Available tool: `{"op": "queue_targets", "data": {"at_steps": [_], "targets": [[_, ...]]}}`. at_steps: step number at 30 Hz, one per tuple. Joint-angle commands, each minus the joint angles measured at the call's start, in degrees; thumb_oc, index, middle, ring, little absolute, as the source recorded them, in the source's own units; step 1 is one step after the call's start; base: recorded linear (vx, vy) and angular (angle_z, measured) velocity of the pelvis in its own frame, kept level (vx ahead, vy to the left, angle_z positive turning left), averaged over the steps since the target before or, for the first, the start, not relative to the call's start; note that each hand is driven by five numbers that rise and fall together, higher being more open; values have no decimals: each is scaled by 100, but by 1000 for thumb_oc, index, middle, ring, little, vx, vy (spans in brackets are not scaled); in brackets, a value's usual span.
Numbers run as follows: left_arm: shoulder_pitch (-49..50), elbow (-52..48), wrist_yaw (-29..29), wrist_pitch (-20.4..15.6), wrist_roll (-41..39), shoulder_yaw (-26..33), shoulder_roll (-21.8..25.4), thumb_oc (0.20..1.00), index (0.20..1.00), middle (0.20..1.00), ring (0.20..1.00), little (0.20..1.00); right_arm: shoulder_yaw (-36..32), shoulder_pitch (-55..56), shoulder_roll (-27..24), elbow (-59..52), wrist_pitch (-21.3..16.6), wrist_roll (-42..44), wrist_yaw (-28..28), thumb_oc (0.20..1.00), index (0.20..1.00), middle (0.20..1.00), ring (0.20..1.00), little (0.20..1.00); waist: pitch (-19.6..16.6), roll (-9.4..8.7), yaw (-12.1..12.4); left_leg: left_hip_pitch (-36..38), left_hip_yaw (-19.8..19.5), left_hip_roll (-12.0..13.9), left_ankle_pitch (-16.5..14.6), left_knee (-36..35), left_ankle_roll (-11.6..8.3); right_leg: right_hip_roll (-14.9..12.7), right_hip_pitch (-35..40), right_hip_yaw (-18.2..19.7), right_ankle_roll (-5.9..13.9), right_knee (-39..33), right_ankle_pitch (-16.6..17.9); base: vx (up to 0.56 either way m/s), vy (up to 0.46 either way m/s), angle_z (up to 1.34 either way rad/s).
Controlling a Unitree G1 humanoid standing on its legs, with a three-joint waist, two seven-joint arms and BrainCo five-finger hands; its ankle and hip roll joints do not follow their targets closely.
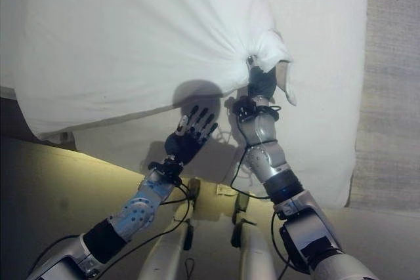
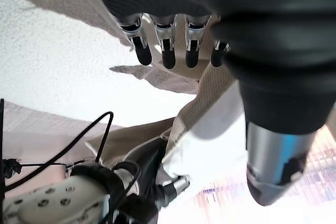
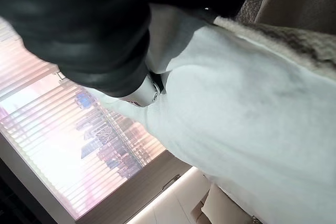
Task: Make the bed
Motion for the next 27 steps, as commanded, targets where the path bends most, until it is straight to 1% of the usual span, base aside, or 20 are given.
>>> {"op": "queue_targets", "data": {"at_steps": [1, 3, 4, 5, 6, 7, 8, 13, 18, 27], "targets": [[-116, -282, -183, -129, 28, 225, -339, 1000, 1000, 1000, 1000, 1000, -323, 147, -365, -826, -771, -368, 192, 200, 200, 200, 200, 200, -504, 61, -266, -274, 129, -120, -662, 736, -17, -52, 23, 100, 328, -693, 779, 0, 0, 0], [-306, -91, -135, -195, -15, 308, -508, 1000, 1000, 1000, 1000, 1000, -280, 263, -333, -869, -754, -315, 271, 200, 200, 200, 200, 200, -522, 48, -291, -286, 131, -120, -654, 739, -16, -52, 5, 109, 326, -678, 769, 0, 0, 0], [-309, -87, -138, -195, -16, 308, -511, 1000, 1000, 1000, 1000, 1000, -279, 264, -335, -870, -753, -315, 271, 200, 200, 200, 200, 200, -523, 51, -291, -287, 131, -121, -654, 739, -16, -53, 4, 109, 326, -677, 769, 0, 0, 0], [-513, 138, -68, -258, -3, 402, -700, 1000, 1000, 1000, 1000, 1000, -231, 390, -321, -889, -722, -274, 336, 200, 200, 200, 200, 200, -537, 40, -329, -299, 136, -118, -652, 756, -18, -57, -15, 117, 321, -648, 757, 0, 0, 0], [-515, 141, -70, -258, -3, 403, -704, 1000, 1000, 1000, 1000, 1000, -230, 391, -323, -891, -722, -274, 335, 200, 200, 200, 200, 200, -538, 43, -329, -300, 135, -118, -653, 756, -18, -57, -16, 117, 321, -647, 757, 0, 0, 0], [-739, 368, 11, -345, -27, 481, -898, 1000, 1000, 1000, 1000, 1000, -181, 515, -279, -927, -696, -237, 389, 200, 200, 200, 200, 200, -558, 32, -362, -305, 140, -113, -648, 759, -21, -55, -27, 128, 317, -625, 748, 0, 0, 0], [-742, 373, 8, -345, -29, 482, -901, 1000, 1000, 1000, 1000, 1000, -181, 515, -282, -928, -696, -237, 390, 200, 200, 200, 200, 200, -557, 34, -362, -306, 140, -113, -648, 759, -21, -56, -28, 128, 317, -623, 747, 0, 0, 0], [-1402, 995, 216, -504, -109, 696, -1286, 1000, 1000, 1000, 1000, 1000, -1, 726, -195, -878, -601, -91, 519, 200, 200, 200, 200, 200, -613, -27, -430, -303, 146, -96, -633, 731, -22, -34, -77, 172, 318, -582, 754, 0, 0, 0], [-1845, 1413, 389, -578, -144, 822, -1482, 1000, 1000, 1000, 1000, 1000, 87, 836, -162, -860, -558, 22, 584, 200, 200, 200, 200, 200, -639, -54, -476, -349, 144, -89, -607, 720, -25, -28, -119, 184, 316, -560, 747, 0, 0, 0], [-1956, 1486, 410, -610, -205, 941, -1577, 1000, 1000, 1000, 1000, 1000, 144, 940, -143, -821, -502, 78, 635, 200, 200, 200, 200, 200, -647, -41, -494, -329, 126, -69, -584, 711, -41, -27, -117, 193, 303, -540, 742, 0, 0, 0]]}}
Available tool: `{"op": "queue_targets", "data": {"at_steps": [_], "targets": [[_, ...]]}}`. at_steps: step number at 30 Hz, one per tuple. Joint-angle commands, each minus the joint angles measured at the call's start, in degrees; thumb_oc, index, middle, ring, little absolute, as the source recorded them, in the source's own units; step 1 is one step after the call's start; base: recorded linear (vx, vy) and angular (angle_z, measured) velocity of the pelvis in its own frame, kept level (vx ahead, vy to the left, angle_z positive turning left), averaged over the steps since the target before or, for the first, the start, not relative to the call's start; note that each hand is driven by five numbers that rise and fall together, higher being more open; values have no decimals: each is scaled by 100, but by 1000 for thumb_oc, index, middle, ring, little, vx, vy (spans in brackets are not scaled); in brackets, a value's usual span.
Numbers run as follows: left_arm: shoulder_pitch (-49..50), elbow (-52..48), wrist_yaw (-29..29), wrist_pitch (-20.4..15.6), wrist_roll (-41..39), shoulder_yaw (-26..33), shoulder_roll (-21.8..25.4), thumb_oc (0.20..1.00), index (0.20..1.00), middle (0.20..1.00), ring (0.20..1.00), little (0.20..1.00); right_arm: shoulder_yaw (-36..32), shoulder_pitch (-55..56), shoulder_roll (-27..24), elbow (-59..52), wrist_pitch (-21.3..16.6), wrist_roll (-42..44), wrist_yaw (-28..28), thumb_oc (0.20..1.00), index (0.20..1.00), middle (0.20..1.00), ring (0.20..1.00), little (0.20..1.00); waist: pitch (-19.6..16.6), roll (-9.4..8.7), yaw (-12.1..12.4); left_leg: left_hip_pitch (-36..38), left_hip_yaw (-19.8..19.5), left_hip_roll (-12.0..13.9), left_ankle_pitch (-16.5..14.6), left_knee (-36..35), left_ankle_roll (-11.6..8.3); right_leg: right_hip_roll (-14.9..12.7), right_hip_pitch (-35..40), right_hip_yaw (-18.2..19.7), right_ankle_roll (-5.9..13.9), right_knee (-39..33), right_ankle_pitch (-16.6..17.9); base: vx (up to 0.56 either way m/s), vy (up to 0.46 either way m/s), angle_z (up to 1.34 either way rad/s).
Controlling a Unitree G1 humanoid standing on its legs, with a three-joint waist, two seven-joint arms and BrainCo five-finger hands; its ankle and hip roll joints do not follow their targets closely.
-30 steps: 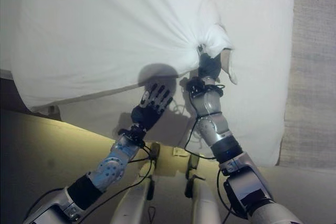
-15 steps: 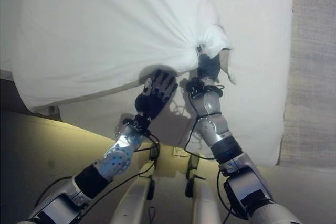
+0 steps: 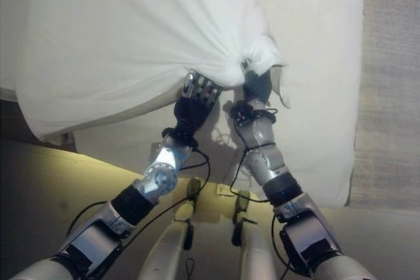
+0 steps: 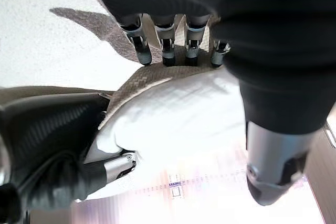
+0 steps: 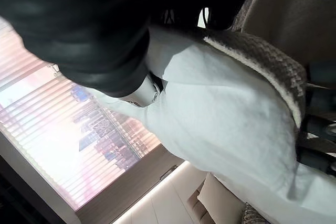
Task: Make the bed
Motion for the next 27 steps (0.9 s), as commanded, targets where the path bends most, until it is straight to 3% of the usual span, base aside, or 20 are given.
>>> {"op": "queue_targets", "data": {"at_steps": [1, 12, 27], "targets": [[-330, 211, -186, -217, 54, 488, -382, 1000, 1000, 1000, 1000, 1000, -60, 859, -165, -838, -502, -80, 330, 200, 200, 200, 200, 200, -645, -27, -418, -288, 99, -30, -578, 598, -52, -1, -48, 152, 276, -693, 755, 0, 0, 0], [-103, -101, -137, -352, 386, 770, -254, 1000, 1000, 1000, 1000, 1000, -119, 1104, -232, -764, -415, -214, 351, 200, 200, 200, 200, 200, -654, -41, -381, -284, 79, -44, -578, 641, -64, -19, -61, 130, 257, -589, 702, 0, 0, 0], [928, -1097, -672, 225, 1937, 443, 452, 1000, 1000, 1000, 1000, 1000, -461, 1265, -263, -502, -463, -205, 501, 200, 200, 200, 200, 200, -620, -40, -270, -328, 52, -27, -572, 639, -81, -33, -53, 41, 249, -653, 722, 1, 0, 1]]}}
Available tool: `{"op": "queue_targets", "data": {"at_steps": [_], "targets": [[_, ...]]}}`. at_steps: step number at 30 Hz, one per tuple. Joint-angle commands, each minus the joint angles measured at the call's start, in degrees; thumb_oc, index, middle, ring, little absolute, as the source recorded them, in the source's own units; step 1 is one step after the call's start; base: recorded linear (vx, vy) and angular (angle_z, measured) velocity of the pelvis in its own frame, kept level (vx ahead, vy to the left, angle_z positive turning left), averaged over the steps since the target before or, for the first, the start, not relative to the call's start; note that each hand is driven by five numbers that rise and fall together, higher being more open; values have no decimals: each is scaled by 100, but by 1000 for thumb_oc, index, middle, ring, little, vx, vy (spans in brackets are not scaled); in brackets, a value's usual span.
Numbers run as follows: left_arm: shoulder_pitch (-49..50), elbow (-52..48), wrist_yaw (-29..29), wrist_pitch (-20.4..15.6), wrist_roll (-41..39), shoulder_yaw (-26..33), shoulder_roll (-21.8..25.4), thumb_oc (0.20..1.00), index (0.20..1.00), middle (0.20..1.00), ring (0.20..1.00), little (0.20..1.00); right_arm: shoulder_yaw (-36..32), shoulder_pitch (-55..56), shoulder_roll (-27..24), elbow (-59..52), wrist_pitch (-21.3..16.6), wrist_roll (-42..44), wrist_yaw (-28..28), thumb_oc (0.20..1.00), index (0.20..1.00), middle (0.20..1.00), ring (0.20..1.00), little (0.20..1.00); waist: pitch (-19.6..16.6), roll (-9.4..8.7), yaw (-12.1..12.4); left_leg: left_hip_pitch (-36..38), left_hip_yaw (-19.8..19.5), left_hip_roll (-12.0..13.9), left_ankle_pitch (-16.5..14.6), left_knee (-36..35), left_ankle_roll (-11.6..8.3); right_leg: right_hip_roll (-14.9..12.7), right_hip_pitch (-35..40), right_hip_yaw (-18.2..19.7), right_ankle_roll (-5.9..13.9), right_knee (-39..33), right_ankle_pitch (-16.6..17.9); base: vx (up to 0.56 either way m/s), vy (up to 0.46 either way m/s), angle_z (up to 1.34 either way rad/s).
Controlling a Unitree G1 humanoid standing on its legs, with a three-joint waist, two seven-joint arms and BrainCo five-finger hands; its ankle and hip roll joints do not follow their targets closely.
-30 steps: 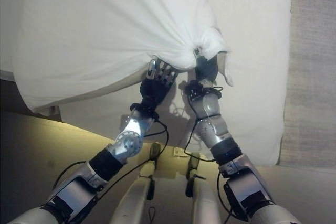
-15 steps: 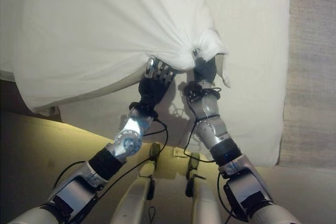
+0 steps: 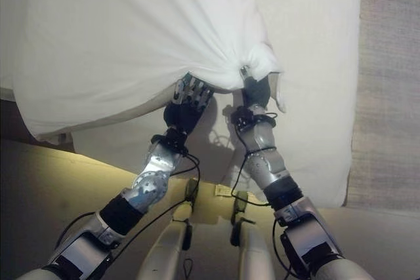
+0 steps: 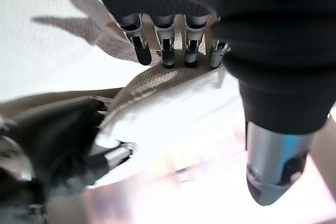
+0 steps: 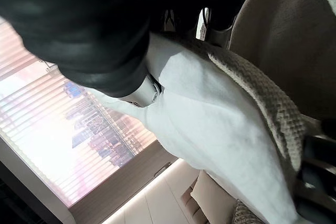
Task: Make the bed
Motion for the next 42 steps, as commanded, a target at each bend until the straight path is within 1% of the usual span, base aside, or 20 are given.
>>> {"op": "queue_targets", "data": {"at_steps": [1, 10, 16, 18, 19, 20, 23, 25, 27, 28, 29, 31, 32, 34, 35, 39, 42], "targets": [[82, -359, -365, -6, 749, 207, -75, 1000, 1000, 1000, 1000, 1000, -349, 974, -255, -562, -532, -214, 145, 200, 200, 200, 200, 200, -613, 27, -242, -284, 81, -14, -538, 517, -106, -18, -61, 40, 208, -728, 757, 4, -3, 4], [194, -269, -401, 107, 1283, 122, 83, 1000, 1000, 1000, 1000, 1000, -470, 983, -214, -563, -625, -305, 115, 200, 200, 200, 200, 200, -610, 21, -187, -311, 76, -36, -538, 526, -86, -49, -53, 25, 220, -731, 752, 0, 0, 0], [247, -304, -477, 140, 1380, 91, 99, 1000, 1000, 1000, 1000, 1000, -528, 1001, -196, -536, -638, -315, 140, 200, 200, 200, 200, 200, -631, 36, -190, -324, 78, -29, -554, 536, -73, -47, -67, 33, 217, -706, 744, 0, 0, 0], [259, -310, -500, 174, 1459, 61, 126, 887, 887, 887, 887, 887, -548, 1008, -186, -527, -642, -318, 148, 200, 200, 200, 200, 200, -630, 47, -186, -333, 80, -29, -554, 543, -72, -49, -79, 38, 217, -693, 748, 0, 0, 0], [242, -331, -511, 189, 1577, 51, 181, 900, 900, 900, 900, 900, -562, 1018, -190, -519, -642, -333, 141, 200, 200, 200, 200, 200, -629, 53, -183, -333, 79, -27, -553, 543, -70, -50, -81, 42, 219, -686, 747, 0, 0, 0], [223, -368, -491, 206, 1789, 24, 264, 1000, 1000, 1000, 1000, 1000, -584, 1031, -202, -507, -644, -359, 143, 200, 200, 200, 200, 200, -626, 63, -182, -337, 75, -24, -550, 548, -70, -51, -93, 44, 220, -677, 748, 0, 0, 0], [220, -361, -451, 267, 2040, -43, 345, 1000, 1000, 1000, 1000, 1000, -630, 1016, -216, -474, -630, -363, 144, 200, 200, 200, 200, 200, -617, 81, -180, -335, 72, -23, -546, 543, -68, -53, -99, 41, 221, -674, 749, 0, 0, 0], [318, -328, -443, 331, 1963, -80, 360, 1000, 1000, 1000, 1000, 1000, -659, 974, -212, -459, -617, -356, 117, 200, 200, 200, 200, 200, -608, 94, -167, -329, 69, -27, -545, 543, -64, -59, -96, 33, 224, -669, 755, 0, 0, 0], [473, -225, -433, 393, 1756, -159, 299, 1000, 1000, 1000, 1000, 1000, -621, 922, -201, -481, -602, -365, 86, 200, 200, 200, 200, 200, -593, 109, -162, -332, 76, -31, -539, 539, -56, -64, -102, 38, 224, -663, 765, 0, 0, 0], [613, -112, -413, 466, 1506, -255, 231, 1000, 1000, 1000, 1000, 1000, -594, 844, -192, -479, -565, -383, 30, 200, 200, 200, 200, 200, -582, 126, -159, -333, 83, -37, -537, 539, -51, -68, -101, 42, 225, -656, 764, 0, 0, 0], [613, -111, -414, 466, 1505, -255, 231, 1000, 1000, 1000, 1000, 1000, -594, 844, -192, -480, -564, -384, 29, 200, 200, 200, 200, 200, -583, 127, -159, -333, 83, -37, -537, 539, -51, -68, -101, 42, 225, -655, 764, 0, 0, 0], [806, -12, -500, 605, 978, -480, 168, 1000, 1000, 1000, 1000, 1000, -528, 703, -200, -469, -552, -371, -45, 200, 200, 200, 200, 200, -574, 147, -167, -322, 80, -52, -525, 525, -46, -65, -107, 78, 227, -650, 765, 0, 0, 0], [806, -10, -502, 604, 977, -480, 168, 1000, 1000, 1000, 1000, 1000, -528, 702, -200, -469, -553, -372, -46, 200, 200, 200, 200, 200, -574, 146, -167, -322, 80, -52, -525, 525, -46, -65, -107, 78, 227, -650, 765, 0, 0, 0], [903, 32, -521, 666, 650, -626, 116, 1000, 1000, 1000, 1000, 1000, -487, 633, -204, -488, -545, -370, -93, 200, 200, 200, 200, 200, -569, 160, -183, -305, 75, -65, -516, 510, -41, -71, -98, 97, 229, -637, 753, 0, 0, 0], [968, 16, -536, 675, 311, -777, 56, 1000, 1000, 1000, 1000, 1000, -431, 568, -196, -508, -537, -381, -140, 200, 200, 200, 200, 200, -564, 165, -194, -300, 76, -71, -515, 514, -37, -77, -99, 112, 232, -607, 742, 0, 0, 0], [987, 2, -601, 706, -7, -926, 64, 1000, 1000, 1000, 1000, 1000, -386, 479, -195, -506, -555, -410, -198, 200, 200, 200, 200, 200, -564, 171, -201, -299, 72, -84, -518, 535, -39, -93, -114, 124, 240, -547, 715, 0, 0, 0], [909, 36, -586, 611, -372, -972, -77, 1000, 1000, 1000, 1000, 1000, -348, 446, -166, -578, -597, -410, -239, 200, 200, 200, 200, 200, -561, 157, -212, -287, 76, -91, -510, 531, -44, -107, -119, 114, 251, -490, 689, 0, 0, 0]]}}
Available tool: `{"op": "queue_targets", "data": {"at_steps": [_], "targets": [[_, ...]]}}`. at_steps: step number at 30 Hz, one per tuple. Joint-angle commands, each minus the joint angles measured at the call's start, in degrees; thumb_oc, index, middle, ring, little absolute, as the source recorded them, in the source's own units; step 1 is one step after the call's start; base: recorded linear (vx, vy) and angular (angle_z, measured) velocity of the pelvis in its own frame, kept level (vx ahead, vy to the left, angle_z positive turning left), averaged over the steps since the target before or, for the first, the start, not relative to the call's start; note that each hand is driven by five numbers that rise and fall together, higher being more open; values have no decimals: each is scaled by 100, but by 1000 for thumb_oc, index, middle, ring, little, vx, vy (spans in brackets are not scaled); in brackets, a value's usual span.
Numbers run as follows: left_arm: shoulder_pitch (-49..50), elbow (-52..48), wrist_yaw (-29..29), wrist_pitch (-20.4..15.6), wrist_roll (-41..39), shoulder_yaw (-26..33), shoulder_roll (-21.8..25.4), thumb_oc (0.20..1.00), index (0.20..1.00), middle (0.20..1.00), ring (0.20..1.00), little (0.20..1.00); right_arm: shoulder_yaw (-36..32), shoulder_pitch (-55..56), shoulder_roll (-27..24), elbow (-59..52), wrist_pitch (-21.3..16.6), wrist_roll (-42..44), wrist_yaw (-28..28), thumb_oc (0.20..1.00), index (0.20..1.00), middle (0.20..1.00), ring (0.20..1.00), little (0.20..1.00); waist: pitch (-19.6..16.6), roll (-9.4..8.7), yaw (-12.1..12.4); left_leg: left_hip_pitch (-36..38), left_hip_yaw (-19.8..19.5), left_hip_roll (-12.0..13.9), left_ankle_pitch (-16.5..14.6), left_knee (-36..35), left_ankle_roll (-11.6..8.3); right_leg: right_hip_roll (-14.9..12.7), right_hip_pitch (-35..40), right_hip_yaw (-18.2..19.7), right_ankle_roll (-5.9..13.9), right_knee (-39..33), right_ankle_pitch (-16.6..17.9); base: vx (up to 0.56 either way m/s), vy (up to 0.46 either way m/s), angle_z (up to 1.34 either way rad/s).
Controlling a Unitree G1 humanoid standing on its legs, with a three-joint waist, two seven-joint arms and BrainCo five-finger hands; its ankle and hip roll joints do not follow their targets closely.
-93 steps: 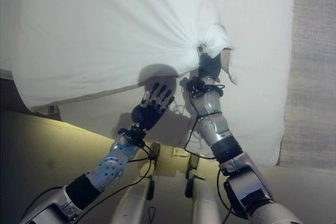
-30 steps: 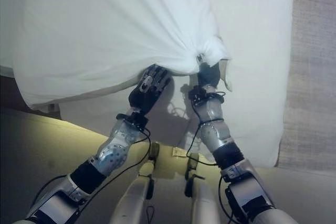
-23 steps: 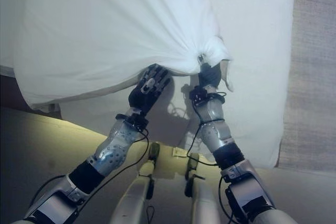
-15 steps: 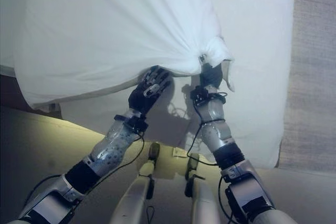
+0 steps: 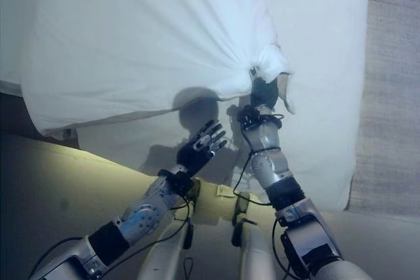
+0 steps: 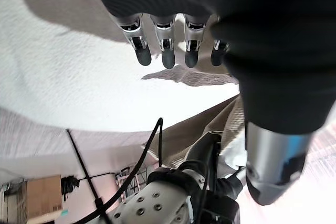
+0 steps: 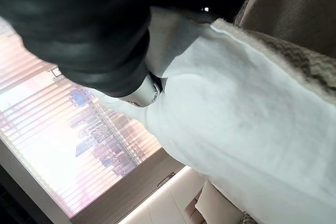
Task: Make the bed
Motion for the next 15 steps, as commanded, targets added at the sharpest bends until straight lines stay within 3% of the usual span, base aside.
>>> {"op": "queue_targets", "data": {"at_steps": [1, 7, 8, 13, 15], "targets": [[150, -60, -198, -144, -293, 110, -448, 1000, 1000, 1000, 1000, 1000, -141, 497, -204, -636, -594, -343, 30, 200, 200, 200, 200, 200, -559, 154, -266, -241, 117, -5, -504, 428, -34, -18, -112, 131, 228, -580, 707, 0, 0, 0], [-10, 85, -145, -249, -662, 177, -820, 1000, 1000, 1000, 1000, 1000, -52, 645, -115, -869, -629, -331, 91, 200, 200, 200, 200, 200, -563, 124, -309, -247, 116, -15, -522, 487, -33, -33, -108, 110, 222, -529, 677, 15, -2, 0], [-146, 242, -94, -311, -766, 273, -1031, 1000, 1000, 1000, 1000, 1000, 5, 720, -98, -927, -621, -302, 145, 200, 200, 200, 200, 200, -611, 107, -324, -159, 93, 4, -672, 482, -54, -12, -53, 138, 249, -460, 510, 92, -17, 1], [-622, 740, 80, -500, -783, 553, -1364, 1000, 1000, 1000, 1000, 1000, 102, 849, -86, -1031, -604, -212, 233, 200, 200, 200, 200, 200, -643, 68, -380, -212, 123, 17, -511, 462, -64, -31, -130, 141, 219, -427, 623, -9, 3, 3], [-924, 975, 195, -575, -799, 712, -1534, 1000, 1000, 1000, 1000, 1000, 166, 896, -76, -1031, -568, -174, 271, 200, 200, 200, 200, 200, -704, 38, -404, -114, 116, 48, -649, 435, -102, -12, -73, 172, 246, -368, 452, 101, -23, 0]]}}
